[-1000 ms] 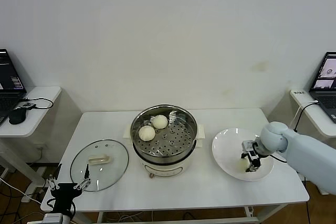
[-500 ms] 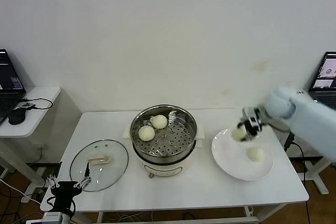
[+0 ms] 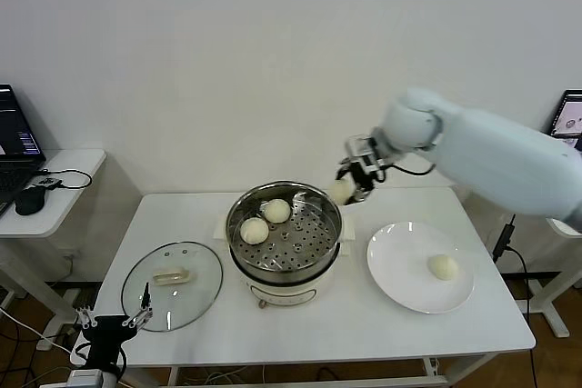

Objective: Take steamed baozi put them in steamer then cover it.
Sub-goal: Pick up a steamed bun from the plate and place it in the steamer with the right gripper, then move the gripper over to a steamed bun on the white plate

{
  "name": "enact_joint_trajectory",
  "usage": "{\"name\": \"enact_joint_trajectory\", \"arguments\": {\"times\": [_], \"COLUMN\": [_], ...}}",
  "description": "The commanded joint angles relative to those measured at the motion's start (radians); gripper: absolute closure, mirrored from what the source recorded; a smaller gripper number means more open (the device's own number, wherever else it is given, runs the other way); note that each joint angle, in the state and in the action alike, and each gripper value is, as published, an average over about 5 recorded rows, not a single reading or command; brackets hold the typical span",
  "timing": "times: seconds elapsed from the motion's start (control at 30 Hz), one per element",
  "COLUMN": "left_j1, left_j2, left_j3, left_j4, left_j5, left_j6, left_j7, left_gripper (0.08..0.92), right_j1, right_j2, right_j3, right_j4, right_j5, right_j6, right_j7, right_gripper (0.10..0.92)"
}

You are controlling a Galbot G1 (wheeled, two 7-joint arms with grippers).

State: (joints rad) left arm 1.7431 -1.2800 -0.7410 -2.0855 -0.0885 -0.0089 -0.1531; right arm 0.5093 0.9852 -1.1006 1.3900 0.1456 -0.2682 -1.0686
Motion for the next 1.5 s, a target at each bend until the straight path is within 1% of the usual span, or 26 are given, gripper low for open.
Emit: {"name": "enact_joint_trajectory", "arguments": {"times": [0.03, 0.27, 0.5, 0.67, 0.93, 1.07, 1.2, 1.3, 1.4, 1.5], "left_j1": [0.001, 0.002, 0.005, 0.002, 0.0, -0.001, -0.001, -0.002, -0.003, -0.004], "left_j2": [-0.003, -0.013, -0.014, -0.014, -0.015, -0.016, -0.016, -0.014, -0.011, -0.006], "left_j3": [-0.007, -0.005, -0.003, -0.002, 0.0, 0.001, 0.0, -0.002, -0.003, -0.005], "left_j4": [-0.004, -0.012, -0.016, -0.01, -0.001, 0.004, 0.004, 0.001, -0.001, 0.0], "left_j5": [-0.002, -0.004, -0.007, -0.01, -0.01, -0.01, -0.01, -0.01, -0.01, -0.01], "left_j6": [0.0, 0.0, -0.002, -0.005, -0.01, -0.012, -0.012, -0.012, -0.011, -0.011], "left_j7": [0.0, -0.001, -0.003, -0.004, -0.005, -0.006, -0.005, -0.005, -0.005, -0.005], "left_gripper": [0.177, 0.177, 0.177, 0.177, 0.177, 0.177, 0.177, 0.177, 0.177, 0.177], "right_j1": [0.0, -0.019, -0.031, -0.044, -0.05, -0.044, -0.005, 0.029, 0.051, 0.065], "right_j2": [0.257, 0.318, 0.341, 0.336, 0.316, 0.297, 0.253, 0.199, 0.122, 0.019], "right_j3": [-0.115, -0.157, -0.179, -0.188, -0.189, -0.179, -0.144, -0.103, -0.056, -0.023], "right_j4": [-0.056, -0.086, -0.106, -0.102, -0.087, -0.079, -0.062, -0.047, -0.022, 0.019], "right_j5": [0.013, -0.022, -0.098, -0.137, -0.151, -0.149, -0.125, -0.106, -0.079, -0.031], "right_j6": [0.156, 0.253, 0.342, 0.363, 0.37, 0.369, 0.345, 0.297, 0.199, 0.037], "right_j7": [0.02, 0.008, -0.002, -0.011, -0.017, -0.012, -0.017, -0.02, -0.022, -0.011], "right_gripper": [0.423, 0.423, 0.416, 0.414, 0.412, 0.363, 0.258, 0.213, 0.204, 0.203]}}
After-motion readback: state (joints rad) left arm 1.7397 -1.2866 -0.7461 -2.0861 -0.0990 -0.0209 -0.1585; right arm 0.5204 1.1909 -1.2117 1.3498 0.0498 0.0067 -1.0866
